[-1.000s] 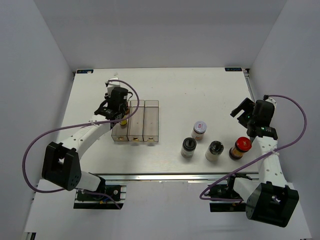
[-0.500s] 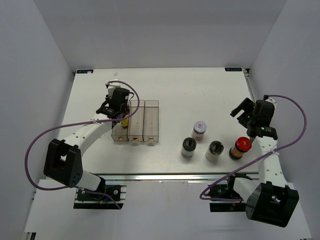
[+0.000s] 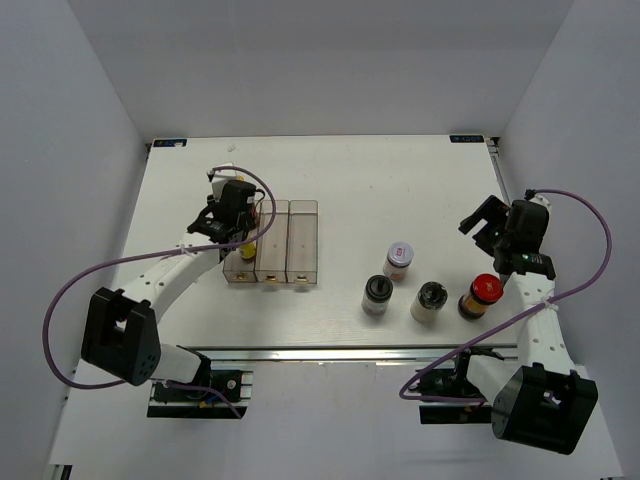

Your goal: Organize the condiment bottles

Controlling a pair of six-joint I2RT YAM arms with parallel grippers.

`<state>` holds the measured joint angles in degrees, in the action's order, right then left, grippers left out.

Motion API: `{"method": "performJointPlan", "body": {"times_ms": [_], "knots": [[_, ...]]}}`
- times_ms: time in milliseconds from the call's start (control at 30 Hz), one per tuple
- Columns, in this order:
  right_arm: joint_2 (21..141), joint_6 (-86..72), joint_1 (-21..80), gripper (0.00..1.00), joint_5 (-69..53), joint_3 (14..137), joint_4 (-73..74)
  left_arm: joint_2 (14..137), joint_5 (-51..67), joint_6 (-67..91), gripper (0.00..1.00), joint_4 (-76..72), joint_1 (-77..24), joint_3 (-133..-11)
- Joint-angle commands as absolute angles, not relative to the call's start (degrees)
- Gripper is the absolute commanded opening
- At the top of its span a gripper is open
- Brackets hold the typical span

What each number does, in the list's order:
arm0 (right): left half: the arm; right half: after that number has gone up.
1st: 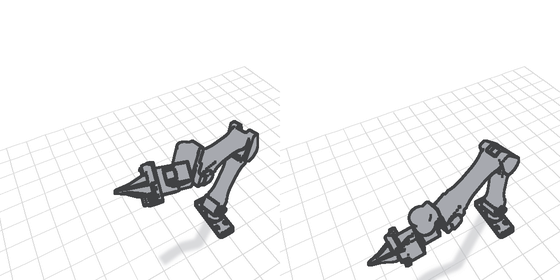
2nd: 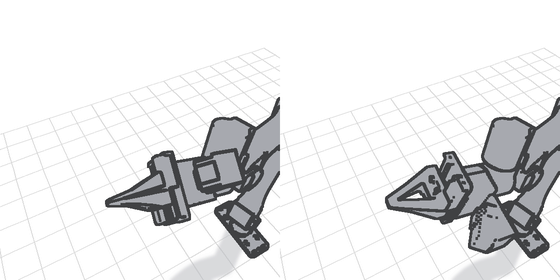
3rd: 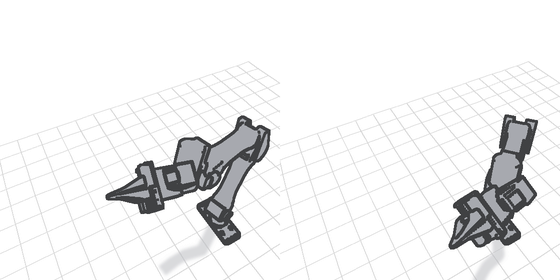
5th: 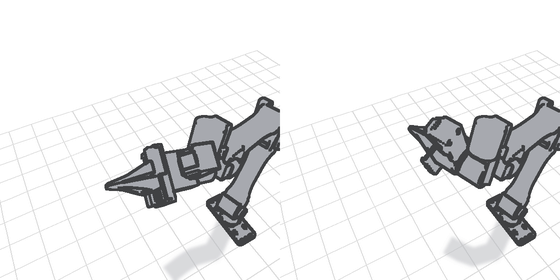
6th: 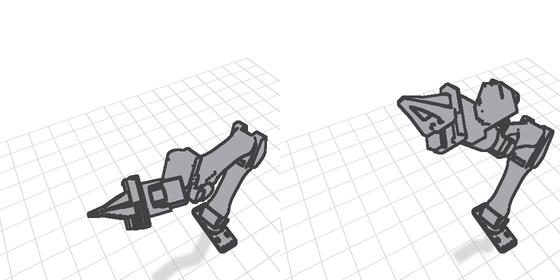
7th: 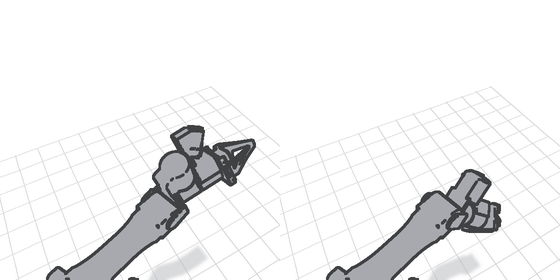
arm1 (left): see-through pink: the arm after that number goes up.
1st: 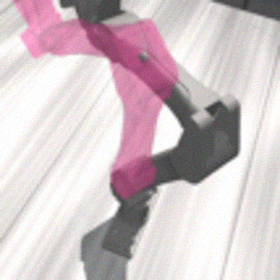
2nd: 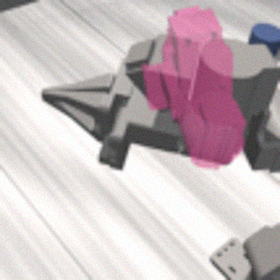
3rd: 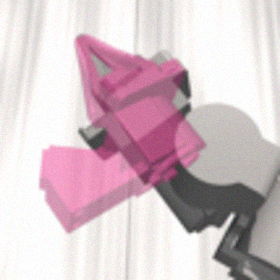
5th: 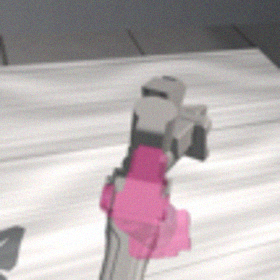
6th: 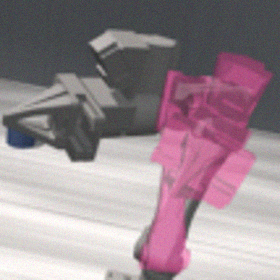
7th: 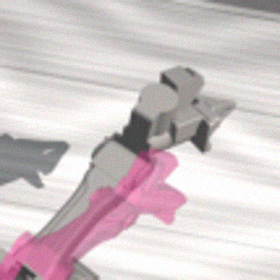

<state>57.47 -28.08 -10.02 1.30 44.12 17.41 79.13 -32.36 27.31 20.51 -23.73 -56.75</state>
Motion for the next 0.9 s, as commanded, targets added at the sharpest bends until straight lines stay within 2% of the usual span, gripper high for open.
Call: {"method": "performJointPlan", "body": {"times_ms": [0,133,233,300,433,567,667,700,867], "knots": [[56.34,-27.69,-10.28,0.89,0.53,43.86,15.29,76.47,-32.34,27.77,0.51,22.32,-23.55,-56.60],[56.43,-27.60,-10.28,0.89,-1.49,43.77,15.12,75.50,-32.17,27.42,0.68,22.33,-23.55,-56.78],[56.43,-27.42,-10.28,0.89,-2.02,43.86,15.03,74.88,-32.08,27.42,0.75,22.76,-23.55,-57.04],[56.16,-26.99,-10.11,0.89,-2.55,43.86,15.03,74.36,-31.64,27.42,0.87,23.11,-23.55,-57.48],[55.64,-24.10,-8.97,0.89,-4.30,45.43,15.64,72.60,-31.29,26.90,0.98,23.64,-23.55,-58.80],[55.02,-19.96,-3.88,0.89,-2.91,48.16,17.31,70.40,-30.94,25.93,0.98,23.90,-23.55,-60.73],[56.59,-15.93,5.95,0.89,1.91,50.88,19.67,69.00,-29.63,24.79,0.98,23.56,-23.55,-62.05],[57.21,-14.95,11.98,0.89,5.33,52.63,20.47,68.30,-28.84,23.57,0.98,23.03,-23.55,-62.75],[60.99,-10.55,24.42,0.89,8.52,55.46,24.34,66.01,-19.27,19.34,0.98,20.40,-23.64,-63.02]]}}
